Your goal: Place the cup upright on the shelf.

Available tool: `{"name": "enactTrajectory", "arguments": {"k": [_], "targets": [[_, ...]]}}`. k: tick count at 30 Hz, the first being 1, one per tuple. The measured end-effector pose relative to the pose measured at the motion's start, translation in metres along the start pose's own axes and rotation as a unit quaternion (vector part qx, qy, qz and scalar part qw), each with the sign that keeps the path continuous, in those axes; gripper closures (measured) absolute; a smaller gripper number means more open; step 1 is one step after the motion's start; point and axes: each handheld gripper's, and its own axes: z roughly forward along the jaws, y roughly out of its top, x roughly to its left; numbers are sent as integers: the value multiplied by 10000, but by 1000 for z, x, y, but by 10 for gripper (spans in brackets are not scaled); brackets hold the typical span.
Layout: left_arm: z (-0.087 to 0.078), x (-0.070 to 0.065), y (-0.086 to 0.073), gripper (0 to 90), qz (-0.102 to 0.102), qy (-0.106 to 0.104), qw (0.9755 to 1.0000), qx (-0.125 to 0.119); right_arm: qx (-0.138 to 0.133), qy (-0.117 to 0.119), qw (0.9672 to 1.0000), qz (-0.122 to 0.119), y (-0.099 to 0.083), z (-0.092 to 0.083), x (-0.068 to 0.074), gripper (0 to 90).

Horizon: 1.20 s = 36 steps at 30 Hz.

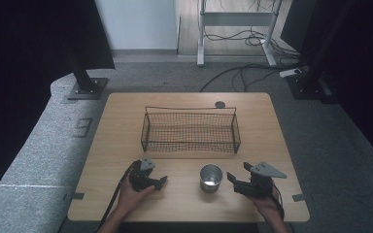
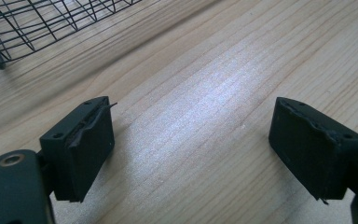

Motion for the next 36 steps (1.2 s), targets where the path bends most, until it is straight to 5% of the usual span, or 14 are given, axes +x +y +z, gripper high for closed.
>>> {"name": "enactTrajectory", "arguments": {"k": [24, 36], "targets": [[0, 0, 0, 139, 10, 5, 10000, 9, -105, 627, 9972, -383, 16, -9, 44, 162], [0, 0, 0, 139, 10, 1, 10000, 8, 72, 612, 9969, -496, 13, 6, 55, 136]]}}
